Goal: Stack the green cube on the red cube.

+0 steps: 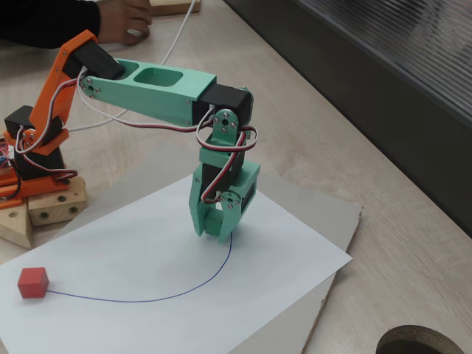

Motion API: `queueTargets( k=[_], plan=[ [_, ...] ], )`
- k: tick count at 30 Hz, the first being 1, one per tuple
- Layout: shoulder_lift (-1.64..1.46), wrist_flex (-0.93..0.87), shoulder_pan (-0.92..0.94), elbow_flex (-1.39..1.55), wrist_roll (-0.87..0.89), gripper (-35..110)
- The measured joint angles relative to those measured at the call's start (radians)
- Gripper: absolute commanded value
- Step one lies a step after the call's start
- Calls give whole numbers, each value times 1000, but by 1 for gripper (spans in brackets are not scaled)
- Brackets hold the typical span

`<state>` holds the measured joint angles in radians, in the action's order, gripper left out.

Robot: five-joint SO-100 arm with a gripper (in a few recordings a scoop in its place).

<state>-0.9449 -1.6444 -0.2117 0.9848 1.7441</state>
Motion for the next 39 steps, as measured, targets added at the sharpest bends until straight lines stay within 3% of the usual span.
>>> queueTargets(
  k=[39],
  plan=[
    [-61, -3, 0, -46, 0, 4]
  ],
)
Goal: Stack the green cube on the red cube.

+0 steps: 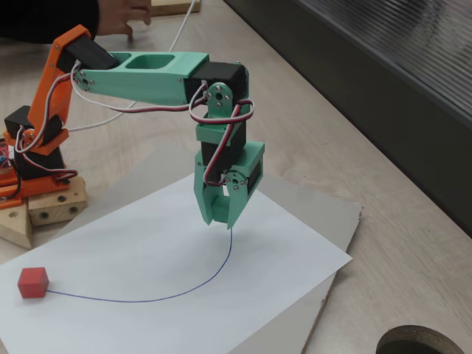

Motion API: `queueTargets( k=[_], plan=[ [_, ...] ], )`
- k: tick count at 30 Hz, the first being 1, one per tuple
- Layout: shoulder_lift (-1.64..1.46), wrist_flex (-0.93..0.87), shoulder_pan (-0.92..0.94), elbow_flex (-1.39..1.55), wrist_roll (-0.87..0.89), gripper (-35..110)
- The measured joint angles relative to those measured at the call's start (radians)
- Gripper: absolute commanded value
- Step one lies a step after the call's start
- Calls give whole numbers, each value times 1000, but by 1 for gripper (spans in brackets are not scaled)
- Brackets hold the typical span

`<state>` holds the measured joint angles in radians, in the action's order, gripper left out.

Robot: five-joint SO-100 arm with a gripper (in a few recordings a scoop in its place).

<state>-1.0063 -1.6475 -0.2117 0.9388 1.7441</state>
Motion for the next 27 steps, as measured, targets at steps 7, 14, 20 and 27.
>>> queueTargets(
  k=[7, 14, 20, 27],
  plan=[
    [-5, -5, 0, 0, 0, 4],
    [-15, -6, 0, 0, -2, 4],
    [-15, -6, 0, 0, -2, 3],
    [-15, 0, 0, 0, -2, 4]
  ],
)
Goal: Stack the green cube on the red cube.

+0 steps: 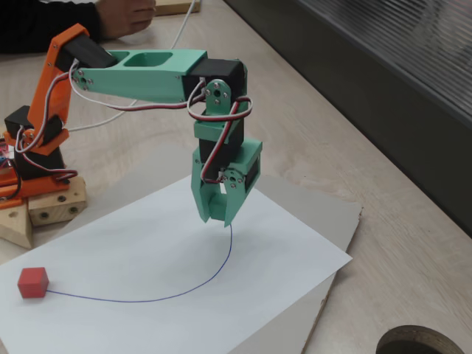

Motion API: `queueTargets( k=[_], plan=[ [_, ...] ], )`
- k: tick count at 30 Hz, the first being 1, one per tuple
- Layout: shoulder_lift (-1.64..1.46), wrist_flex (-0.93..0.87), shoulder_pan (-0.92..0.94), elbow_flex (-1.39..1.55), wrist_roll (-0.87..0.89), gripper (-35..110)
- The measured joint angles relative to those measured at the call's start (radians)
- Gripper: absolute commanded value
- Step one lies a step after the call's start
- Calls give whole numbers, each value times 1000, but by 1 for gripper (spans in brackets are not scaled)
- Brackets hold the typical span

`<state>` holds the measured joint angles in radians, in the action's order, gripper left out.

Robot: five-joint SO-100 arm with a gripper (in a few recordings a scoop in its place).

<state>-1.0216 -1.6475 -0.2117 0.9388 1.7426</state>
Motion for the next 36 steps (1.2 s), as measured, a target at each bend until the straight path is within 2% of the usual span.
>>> queueTargets(
  k=[10, 20, 27, 36],
  plan=[
    [0, 0, 3, -5, 0, 3],
    [0, 0, 132, -5, -9, 3],
    [0, 133, 204, -3, -9, 3],
    [0, 153, 265, -3, -11, 3]
  ],
)
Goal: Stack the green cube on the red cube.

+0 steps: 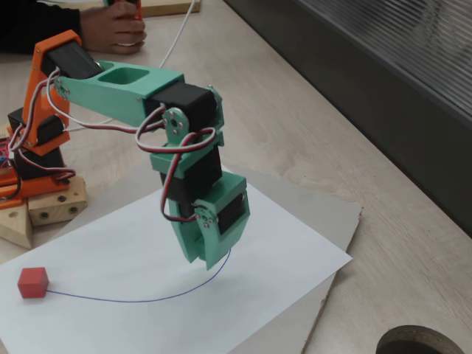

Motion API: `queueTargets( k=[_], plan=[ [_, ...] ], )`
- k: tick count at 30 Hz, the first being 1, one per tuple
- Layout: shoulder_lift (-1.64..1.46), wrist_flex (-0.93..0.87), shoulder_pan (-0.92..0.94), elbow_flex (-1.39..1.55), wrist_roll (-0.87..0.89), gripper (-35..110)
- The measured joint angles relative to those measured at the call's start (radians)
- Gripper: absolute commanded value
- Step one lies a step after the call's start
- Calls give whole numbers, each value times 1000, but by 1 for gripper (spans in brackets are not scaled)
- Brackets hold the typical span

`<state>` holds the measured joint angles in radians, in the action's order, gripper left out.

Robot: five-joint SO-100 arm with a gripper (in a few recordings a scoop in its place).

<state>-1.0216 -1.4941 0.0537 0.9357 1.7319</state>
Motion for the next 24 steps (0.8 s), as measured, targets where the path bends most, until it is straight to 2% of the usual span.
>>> queueTargets(
  k=[14, 24],
  plan=[
    [0, -3, 143, 37, 5, 3],
    [0, -3, 149, 75, 8, 3]
  ],
)
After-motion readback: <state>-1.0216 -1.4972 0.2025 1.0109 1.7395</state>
